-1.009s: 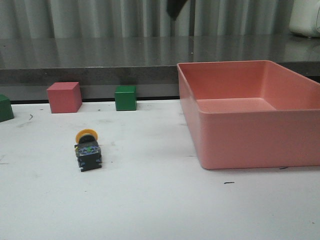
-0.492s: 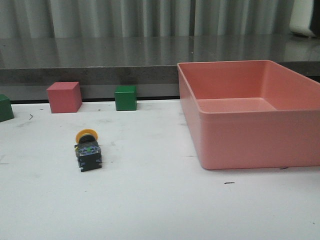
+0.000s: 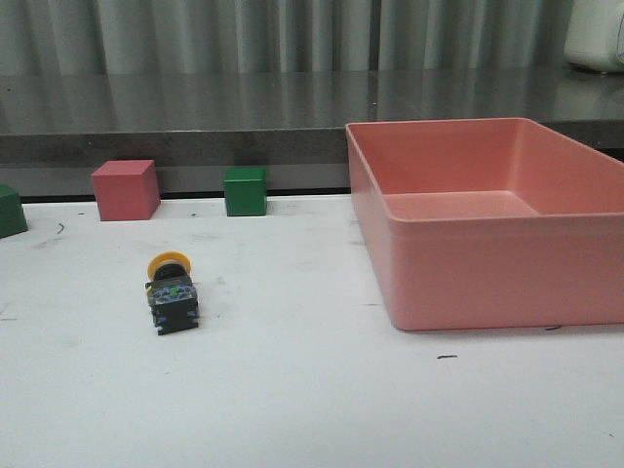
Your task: Place and stand button with both arms
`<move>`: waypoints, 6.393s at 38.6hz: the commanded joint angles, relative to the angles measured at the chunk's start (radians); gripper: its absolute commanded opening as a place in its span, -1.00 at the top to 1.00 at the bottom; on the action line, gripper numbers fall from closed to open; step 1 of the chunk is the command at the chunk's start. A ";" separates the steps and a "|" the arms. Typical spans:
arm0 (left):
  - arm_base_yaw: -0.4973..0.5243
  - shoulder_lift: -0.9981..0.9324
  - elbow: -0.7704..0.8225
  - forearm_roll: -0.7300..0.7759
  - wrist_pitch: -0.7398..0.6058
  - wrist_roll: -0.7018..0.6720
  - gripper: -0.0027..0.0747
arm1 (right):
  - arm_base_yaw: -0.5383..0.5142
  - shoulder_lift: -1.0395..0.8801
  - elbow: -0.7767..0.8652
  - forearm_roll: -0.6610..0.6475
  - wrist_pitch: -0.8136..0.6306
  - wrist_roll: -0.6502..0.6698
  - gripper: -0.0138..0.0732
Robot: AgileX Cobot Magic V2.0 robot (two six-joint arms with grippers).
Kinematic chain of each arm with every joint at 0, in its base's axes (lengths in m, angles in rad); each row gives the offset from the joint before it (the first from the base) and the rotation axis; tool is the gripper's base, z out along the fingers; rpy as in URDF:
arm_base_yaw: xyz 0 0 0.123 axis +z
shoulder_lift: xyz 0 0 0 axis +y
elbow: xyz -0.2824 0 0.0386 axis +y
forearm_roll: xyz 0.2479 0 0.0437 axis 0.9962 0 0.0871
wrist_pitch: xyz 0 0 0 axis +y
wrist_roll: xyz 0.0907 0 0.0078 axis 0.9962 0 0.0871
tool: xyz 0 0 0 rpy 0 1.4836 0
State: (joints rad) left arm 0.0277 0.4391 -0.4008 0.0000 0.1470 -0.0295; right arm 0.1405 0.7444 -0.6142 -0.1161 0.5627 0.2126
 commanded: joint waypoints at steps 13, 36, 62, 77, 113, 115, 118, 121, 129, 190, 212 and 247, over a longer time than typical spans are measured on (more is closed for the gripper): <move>0.001 0.012 -0.037 0.000 -0.086 -0.009 -0.53 | -0.006 -0.548 0.253 -0.018 -0.324 -0.009 0.84; -0.124 0.269 -0.143 -0.097 -0.020 -0.009 -0.53 | -0.006 -0.601 0.262 -0.018 -0.319 -0.009 0.84; -0.391 1.020 -0.657 -0.311 0.420 -0.014 -0.53 | -0.006 -0.601 0.262 -0.018 -0.319 -0.009 0.84; -0.391 1.395 -0.998 -0.311 0.817 -0.233 -0.53 | -0.006 -0.601 0.262 -0.018 -0.319 -0.009 0.84; -0.391 1.689 -1.322 -0.259 1.104 -0.328 0.38 | -0.006 -0.601 0.262 -0.018 -0.319 -0.009 0.84; -0.391 1.689 -1.335 -0.257 1.116 -0.320 0.46 | -0.006 -0.601 0.262 -0.018 -0.319 -0.009 0.84; -0.391 1.687 -1.356 -0.255 1.126 -0.304 0.50 | -0.006 -0.601 0.262 -0.018 -0.319 -0.009 0.84; -0.394 1.675 -1.361 -0.234 1.116 -0.274 0.50 | -0.006 -0.601 0.262 -0.018 -0.319 -0.009 0.84; -0.443 1.595 -1.354 -0.035 1.007 -0.304 0.50 | -0.006 -0.601 0.262 -0.018 -0.319 -0.009 0.84; -0.297 1.200 -0.141 0.394 -0.997 -0.222 0.50 | -0.006 -0.601 0.262 -0.018 -0.318 -0.009 0.84; -0.297 1.521 -0.141 0.342 -1.399 -0.085 0.49 | -0.006 -0.601 0.262 -0.018 -0.318 -0.009 0.84; -0.297 1.543 -0.122 0.336 -1.428 -0.011 -0.37 | -0.006 -0.601 0.262 -0.018 -0.318 -0.009 0.84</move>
State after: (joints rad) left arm -0.2727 2.0276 -0.5227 0.3518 -1.1303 -0.0406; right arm 0.1405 0.1333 -0.3249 -0.1214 0.3248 0.2087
